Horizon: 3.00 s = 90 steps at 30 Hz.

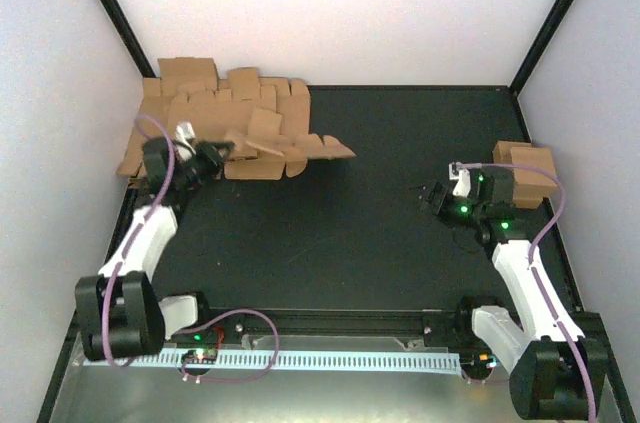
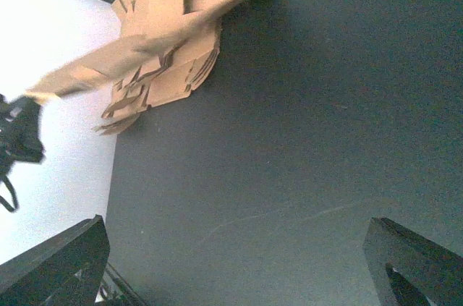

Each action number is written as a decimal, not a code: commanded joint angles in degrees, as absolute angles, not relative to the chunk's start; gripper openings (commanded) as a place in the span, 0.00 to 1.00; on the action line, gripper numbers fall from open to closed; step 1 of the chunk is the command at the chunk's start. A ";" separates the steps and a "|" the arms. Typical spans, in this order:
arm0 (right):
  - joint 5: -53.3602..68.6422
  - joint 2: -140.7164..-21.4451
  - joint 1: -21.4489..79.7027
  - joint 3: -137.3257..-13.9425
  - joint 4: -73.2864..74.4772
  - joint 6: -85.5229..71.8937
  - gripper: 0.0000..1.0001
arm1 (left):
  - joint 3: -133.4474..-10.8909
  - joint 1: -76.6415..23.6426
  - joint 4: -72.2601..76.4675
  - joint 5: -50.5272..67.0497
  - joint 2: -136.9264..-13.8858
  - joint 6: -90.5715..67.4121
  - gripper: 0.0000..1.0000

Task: Fold the paper box

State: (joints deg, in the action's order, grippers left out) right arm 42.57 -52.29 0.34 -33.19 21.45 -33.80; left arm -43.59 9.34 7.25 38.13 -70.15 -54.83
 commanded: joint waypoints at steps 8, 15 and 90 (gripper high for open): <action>41.89 -51.61 7.45 -34.91 23.08 -33.46 0.99 | -24.75 -5.71 -12.62 21.71 -37.45 -51.70 0.99; 37.71 -55.52 16.41 -38.66 20.52 -35.32 0.99 | -29.20 -5.16 -29.39 1.72 -28.97 -42.80 0.99; 33.48 -70.61 51.73 -46.45 -0.07 -24.95 0.98 | -26.50 -18.72 21.61 48.98 -43.72 -28.29 0.02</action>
